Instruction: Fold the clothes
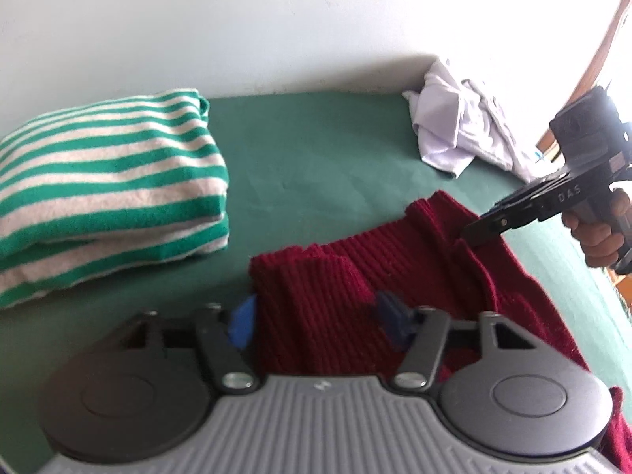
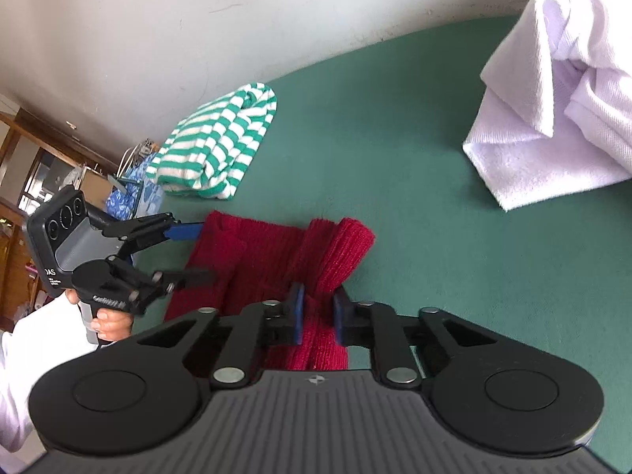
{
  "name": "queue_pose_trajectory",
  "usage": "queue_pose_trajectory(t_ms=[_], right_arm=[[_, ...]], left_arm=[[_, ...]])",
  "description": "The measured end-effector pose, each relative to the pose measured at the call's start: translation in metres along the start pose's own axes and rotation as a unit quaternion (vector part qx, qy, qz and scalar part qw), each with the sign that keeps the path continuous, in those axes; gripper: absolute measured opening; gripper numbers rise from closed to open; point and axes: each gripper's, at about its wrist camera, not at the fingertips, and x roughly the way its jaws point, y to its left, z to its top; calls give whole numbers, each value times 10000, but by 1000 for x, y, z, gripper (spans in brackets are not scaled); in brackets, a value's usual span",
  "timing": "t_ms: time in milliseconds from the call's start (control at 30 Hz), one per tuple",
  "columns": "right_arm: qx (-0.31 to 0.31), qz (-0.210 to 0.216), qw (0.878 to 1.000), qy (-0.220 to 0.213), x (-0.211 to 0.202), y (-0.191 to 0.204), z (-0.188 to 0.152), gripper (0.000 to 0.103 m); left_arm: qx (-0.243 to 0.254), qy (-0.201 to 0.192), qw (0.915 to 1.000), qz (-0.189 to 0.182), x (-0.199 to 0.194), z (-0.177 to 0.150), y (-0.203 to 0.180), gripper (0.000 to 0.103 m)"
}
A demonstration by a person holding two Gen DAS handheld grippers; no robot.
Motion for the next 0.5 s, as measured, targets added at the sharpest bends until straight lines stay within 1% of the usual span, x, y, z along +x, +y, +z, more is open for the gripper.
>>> queue_pose_trajectory(t_ms=[33,67,100,133,200,233,267,300,400,500], right_arm=[[26,1,10000,1,1,-1,0,12],[15,-20,10000,5,0,-1,0,12],[-13,-49,10000,12,0,0,1,11],[-41,-79,10000,19,0,1,1,12],[-91,-141,9999,0,-1,4,2,11],[-98,-164,9998,-17,-2,5,1,11],[-103,-200,9997,-44,-3,6,1,11],[-116,-243,9996,-84,-5,8,1,11],[-244,-276,9990,-254,-12,18,1,10],[-552,-271,9973,-406,-28,37,-1,10]], left_arm=[[-59,-43,10000,7,0,-1,1,55],[-114,-66,9999,28,0,0,2,46],[-196,-93,9998,35,-1,0,3,34],[-308,-123,9994,27,-3,0,6,28],[-530,-184,9984,10,-6,0,10,26],[-550,-222,9982,25,-9,1,10,25],[-473,-269,9985,63,-14,1,6,20],[-395,-317,9987,102,-18,1,2,12],[-163,-458,9986,217,-31,2,-10,8],[69,-599,9976,332,-43,3,-22,7]])
